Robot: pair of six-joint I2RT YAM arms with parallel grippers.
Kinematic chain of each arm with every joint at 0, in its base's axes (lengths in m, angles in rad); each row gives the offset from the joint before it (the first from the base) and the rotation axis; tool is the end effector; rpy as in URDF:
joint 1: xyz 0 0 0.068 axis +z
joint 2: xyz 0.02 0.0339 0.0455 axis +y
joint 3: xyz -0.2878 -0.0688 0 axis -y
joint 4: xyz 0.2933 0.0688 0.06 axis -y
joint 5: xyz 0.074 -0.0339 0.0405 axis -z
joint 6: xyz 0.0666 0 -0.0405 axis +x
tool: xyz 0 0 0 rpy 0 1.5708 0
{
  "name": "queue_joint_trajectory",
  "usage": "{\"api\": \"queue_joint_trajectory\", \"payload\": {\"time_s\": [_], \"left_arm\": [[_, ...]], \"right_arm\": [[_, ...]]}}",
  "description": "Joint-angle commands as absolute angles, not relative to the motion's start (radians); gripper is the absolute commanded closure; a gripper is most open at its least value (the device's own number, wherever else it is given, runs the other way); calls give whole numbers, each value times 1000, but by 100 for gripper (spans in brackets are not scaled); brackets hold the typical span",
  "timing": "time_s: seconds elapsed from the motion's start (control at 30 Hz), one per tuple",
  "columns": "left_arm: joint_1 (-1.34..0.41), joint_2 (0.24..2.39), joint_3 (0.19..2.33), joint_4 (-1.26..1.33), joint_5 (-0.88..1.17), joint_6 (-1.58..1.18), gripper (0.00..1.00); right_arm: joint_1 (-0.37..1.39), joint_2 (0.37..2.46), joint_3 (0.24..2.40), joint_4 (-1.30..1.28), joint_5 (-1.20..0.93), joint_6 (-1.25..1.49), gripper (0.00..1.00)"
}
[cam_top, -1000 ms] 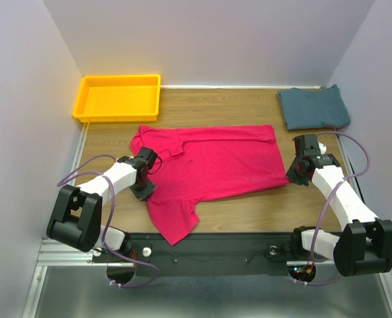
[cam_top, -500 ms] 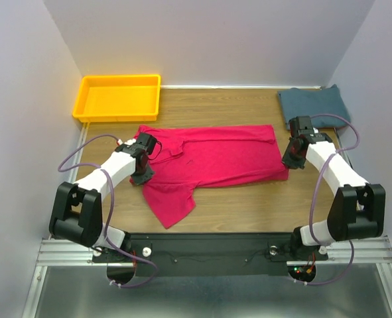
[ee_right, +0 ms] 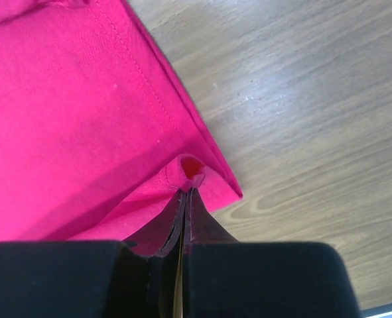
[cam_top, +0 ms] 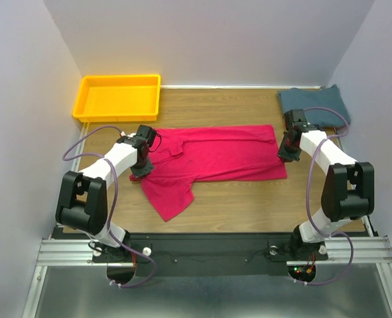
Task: Fold and stack the t-shirts
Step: Fold the tshirt
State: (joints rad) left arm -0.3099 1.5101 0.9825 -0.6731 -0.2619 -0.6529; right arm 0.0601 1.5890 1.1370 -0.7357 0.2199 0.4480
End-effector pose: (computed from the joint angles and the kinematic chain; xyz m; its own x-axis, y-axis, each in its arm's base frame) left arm 0.3254 -0.0861 0.1760 -0.8300 -0.3503 -0.4339 -0.3762 0.9261 -0.0280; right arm 0.3675 0.0076 0.1982 -0.8246 0.3739 -0.4245 0.4216 0.9066 -0.0204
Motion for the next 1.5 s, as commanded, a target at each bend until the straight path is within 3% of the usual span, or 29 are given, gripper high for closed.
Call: {"api": "queue_joint_trajectory", "payload": {"time_s": [0.0, 0.1, 0.13, 0.2, 0.27, 0.33, 0.43, 0.5, 0.7, 0.83, 1.27, 1.47], "left_arm": [[-298, 1525, 1025, -686, -281, -620, 96], [-296, 1529, 1022, -673, -270, -623, 81], [-298, 1529, 1023, -670, -265, -623, 66], [-298, 1526, 1029, -669, -265, -624, 46], [-298, 1508, 1038, -673, -268, -623, 24], [-296, 1479, 1054, -689, -276, -620, 15], [-296, 1436, 1060, -710, -279, -618, 13], [-298, 1384, 1049, -715, -275, -620, 12], [-299, 1301, 1045, -661, -264, -598, 12], [-299, 1357, 1109, -601, -229, -545, 14], [-331, 1699, 1285, -469, -104, -511, 16], [-345, 1657, 1279, -453, -124, -517, 16]], "right_arm": [[54, 1623, 1175, -680, 224, 439, 99], [54, 1657, 1183, -664, 213, 440, 99], [54, 1664, 1189, -660, 210, 440, 98], [54, 1678, 1196, -657, 207, 440, 93], [54, 1674, 1209, -657, 196, 439, 80], [54, 1648, 1218, -657, 169, 431, 68], [57, 1583, 1220, -653, 94, 413, 53], [57, 1553, 1213, -649, 19, 407, 49], [71, 1486, 1163, -555, -216, 396, 48], [77, 1537, 1158, -497, -287, 413, 48], [40, 1768, 1189, -463, -124, 368, 53], [-44, 1786, 1166, -465, -77, 376, 53]]}}
